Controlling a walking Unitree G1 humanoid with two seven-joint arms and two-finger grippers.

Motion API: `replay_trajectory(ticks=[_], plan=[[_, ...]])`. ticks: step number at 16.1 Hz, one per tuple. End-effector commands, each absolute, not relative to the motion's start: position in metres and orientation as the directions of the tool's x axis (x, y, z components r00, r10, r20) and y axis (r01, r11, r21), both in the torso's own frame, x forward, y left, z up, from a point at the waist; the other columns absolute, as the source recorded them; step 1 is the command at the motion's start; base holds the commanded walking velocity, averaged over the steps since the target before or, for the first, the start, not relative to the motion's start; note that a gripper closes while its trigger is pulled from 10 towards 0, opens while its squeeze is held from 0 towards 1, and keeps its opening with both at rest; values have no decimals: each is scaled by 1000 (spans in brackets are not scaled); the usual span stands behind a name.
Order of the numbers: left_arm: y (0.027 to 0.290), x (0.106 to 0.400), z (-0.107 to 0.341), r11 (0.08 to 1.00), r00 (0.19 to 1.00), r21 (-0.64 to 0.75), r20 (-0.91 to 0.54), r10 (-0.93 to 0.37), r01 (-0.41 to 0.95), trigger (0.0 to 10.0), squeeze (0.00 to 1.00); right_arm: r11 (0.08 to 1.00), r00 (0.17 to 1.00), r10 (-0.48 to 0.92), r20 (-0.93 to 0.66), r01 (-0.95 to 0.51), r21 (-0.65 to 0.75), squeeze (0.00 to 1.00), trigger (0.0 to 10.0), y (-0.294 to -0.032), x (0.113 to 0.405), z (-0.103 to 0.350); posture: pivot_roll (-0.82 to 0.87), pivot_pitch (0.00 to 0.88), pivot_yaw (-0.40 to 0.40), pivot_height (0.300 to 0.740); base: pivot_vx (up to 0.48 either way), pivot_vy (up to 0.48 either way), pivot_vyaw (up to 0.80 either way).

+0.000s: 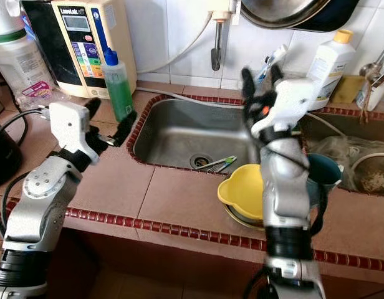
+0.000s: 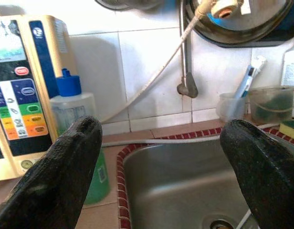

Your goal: Kitchen organization

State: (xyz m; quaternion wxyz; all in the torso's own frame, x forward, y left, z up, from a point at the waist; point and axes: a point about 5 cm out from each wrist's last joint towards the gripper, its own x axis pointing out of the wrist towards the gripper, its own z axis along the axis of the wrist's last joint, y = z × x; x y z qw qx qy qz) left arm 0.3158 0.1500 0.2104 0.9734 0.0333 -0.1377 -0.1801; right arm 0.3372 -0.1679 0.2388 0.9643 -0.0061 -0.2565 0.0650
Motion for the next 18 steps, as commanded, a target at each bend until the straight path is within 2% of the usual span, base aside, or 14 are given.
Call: replay_trajectory(ticks=[1, 8, 18], plan=[[151, 314, 216, 937, 892, 112, 288, -349, 331, 10000, 0, 992, 853, 130, 506, -113, -64, 0, 10000, -166, 333, 245, -7, 13, 18, 740, 0, 0, 0], [148, 313, 219, 935, 882, 113, 311, -354, 336, 10000, 0, 992, 867, 124, 483, -101, -75, 0, 10000, -167, 330, 244, -13, 13, 13, 740, 0, 0, 0], [146, 312, 219, 935, 877, 100, 324, -354, 341, 10000, 0, 990, 870, 140, 473, -113, -85, 0, 10000, -166, 331, 244, -24, 12, -2, 740, 0, -374, 0]])
